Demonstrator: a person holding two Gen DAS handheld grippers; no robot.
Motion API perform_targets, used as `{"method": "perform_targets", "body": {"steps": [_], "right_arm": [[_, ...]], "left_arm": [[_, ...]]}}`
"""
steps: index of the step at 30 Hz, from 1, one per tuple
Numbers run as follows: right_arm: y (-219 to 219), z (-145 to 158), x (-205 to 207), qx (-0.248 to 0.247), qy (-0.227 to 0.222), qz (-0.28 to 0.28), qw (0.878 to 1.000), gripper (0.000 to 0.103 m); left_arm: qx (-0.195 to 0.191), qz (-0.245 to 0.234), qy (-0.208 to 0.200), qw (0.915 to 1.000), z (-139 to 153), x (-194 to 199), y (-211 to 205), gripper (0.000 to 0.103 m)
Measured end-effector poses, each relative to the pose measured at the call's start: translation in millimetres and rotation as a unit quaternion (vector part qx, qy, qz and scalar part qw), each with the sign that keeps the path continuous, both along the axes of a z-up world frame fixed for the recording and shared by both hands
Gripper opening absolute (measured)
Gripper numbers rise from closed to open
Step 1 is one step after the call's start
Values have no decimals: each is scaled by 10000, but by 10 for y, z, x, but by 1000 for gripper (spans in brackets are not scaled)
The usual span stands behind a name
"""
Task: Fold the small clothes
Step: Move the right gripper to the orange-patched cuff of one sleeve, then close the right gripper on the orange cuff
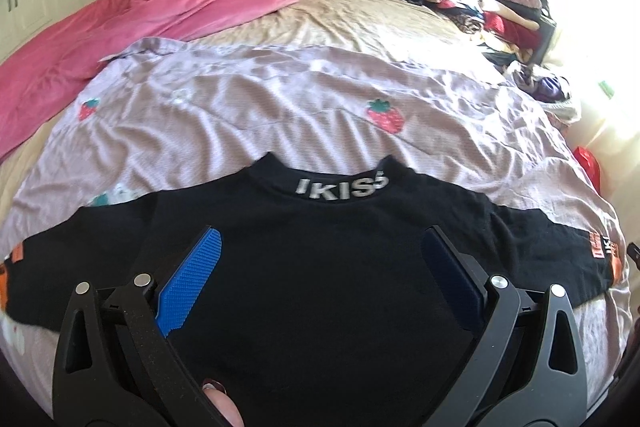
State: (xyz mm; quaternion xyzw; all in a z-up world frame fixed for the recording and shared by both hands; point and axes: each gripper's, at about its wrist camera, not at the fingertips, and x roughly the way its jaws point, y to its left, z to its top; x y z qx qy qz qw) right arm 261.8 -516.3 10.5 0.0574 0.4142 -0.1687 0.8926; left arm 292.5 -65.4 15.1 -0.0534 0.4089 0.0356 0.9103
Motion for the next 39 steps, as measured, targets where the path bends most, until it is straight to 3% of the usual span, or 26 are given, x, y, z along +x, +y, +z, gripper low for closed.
{"method": "perform_targets", "body": {"steps": [11, 12, 14, 20, 25, 27, 29, 31, 32, 35, 39], "right_arm": [[-426, -270, 154, 273, 253, -241, 9990, 97], [-434, -293, 165, 318, 267, -233, 9989, 94], [-445, -329, 169, 378, 287, -200, 9987, 76], [-499, -444, 194, 512, 409, -150, 9977, 60], [-526, -582, 232, 720, 574, -125, 9957, 46], [-505, -601, 225, 773, 546, -81, 9955, 34], [-458, -570, 209, 841, 452, 67, 9954, 15], [-405, -498, 178, 788, 391, 143, 9960, 10], [-372, -451, 161, 763, 332, 203, 9963, 0], [-235, -307, 112, 908, 141, 592, 9940, 0], [-17, -128, 54, 655, 15, 833, 9944, 0]], "left_arm": [[95, -513, 254, 9983, -381, 124, -392, 94], [90, -566, 262, 9980, -417, 124, -416, 94], [23, -690, 239, 9973, -474, 105, -454, 94], [-89, -873, 343, 9956, -607, 100, -576, 94], [123, -1055, 409, 9935, -735, 37, -702, 94], [219, -1148, 438, 9922, -784, -21, -735, 94], [264, -1195, 447, 9915, -803, -66, -737, 94], [272, -1204, 429, 9914, -796, -108, -716, 94], [276, -1211, 415, 9914, -785, -125, -701, 94], [318, -1227, 303, 9915, -720, -181, -676, 94], [264, -1239, 241, 9917, -640, -251, -650, 94]]}}
